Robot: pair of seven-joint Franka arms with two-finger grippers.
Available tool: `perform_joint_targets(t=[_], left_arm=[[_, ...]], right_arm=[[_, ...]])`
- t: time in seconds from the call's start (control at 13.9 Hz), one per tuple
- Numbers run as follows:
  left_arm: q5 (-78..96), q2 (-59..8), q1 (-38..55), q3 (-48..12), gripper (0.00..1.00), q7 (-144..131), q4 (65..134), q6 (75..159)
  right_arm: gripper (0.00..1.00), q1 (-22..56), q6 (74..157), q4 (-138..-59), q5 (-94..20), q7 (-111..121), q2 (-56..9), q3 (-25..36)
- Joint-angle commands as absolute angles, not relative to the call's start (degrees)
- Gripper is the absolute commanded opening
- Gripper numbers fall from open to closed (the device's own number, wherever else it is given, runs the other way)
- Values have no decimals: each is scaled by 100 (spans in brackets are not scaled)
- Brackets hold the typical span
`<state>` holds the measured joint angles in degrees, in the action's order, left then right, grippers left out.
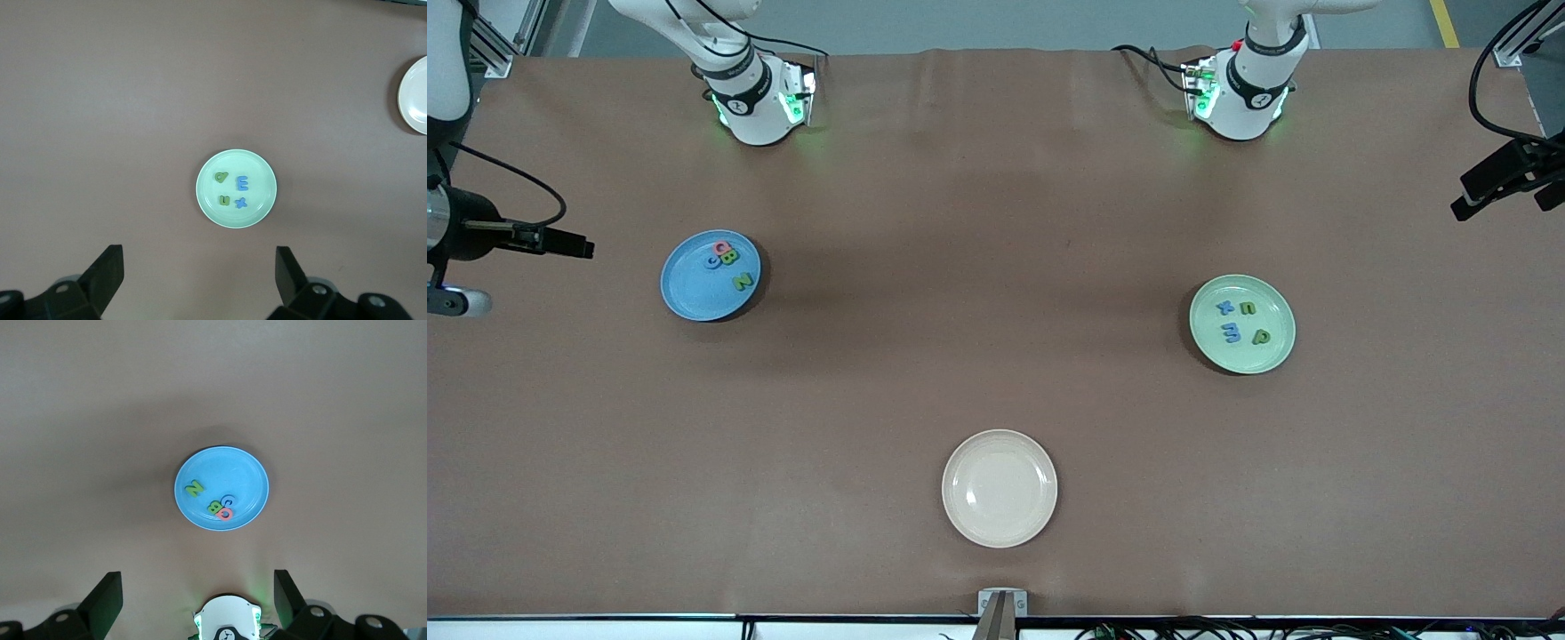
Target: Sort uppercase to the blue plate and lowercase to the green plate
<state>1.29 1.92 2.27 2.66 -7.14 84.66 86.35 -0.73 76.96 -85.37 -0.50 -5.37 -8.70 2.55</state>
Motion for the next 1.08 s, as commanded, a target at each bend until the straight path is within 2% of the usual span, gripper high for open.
perform_joint_targets(t=[0.0, 0.5, 1.01], left_arm=[[88, 246, 229, 290, 100, -615, 8525, 8710], [88, 246, 211, 290, 100, -615, 8525, 8710], [88, 246, 211, 290, 100, -624, 8525, 8710]], right_arm=[[100, -26, 7708, -8596, 53, -615, -712, 211], [100, 167, 7726, -8604, 18, -527, -721, 492], [100, 141, 7717, -8456, 9, -554, -729, 475]])
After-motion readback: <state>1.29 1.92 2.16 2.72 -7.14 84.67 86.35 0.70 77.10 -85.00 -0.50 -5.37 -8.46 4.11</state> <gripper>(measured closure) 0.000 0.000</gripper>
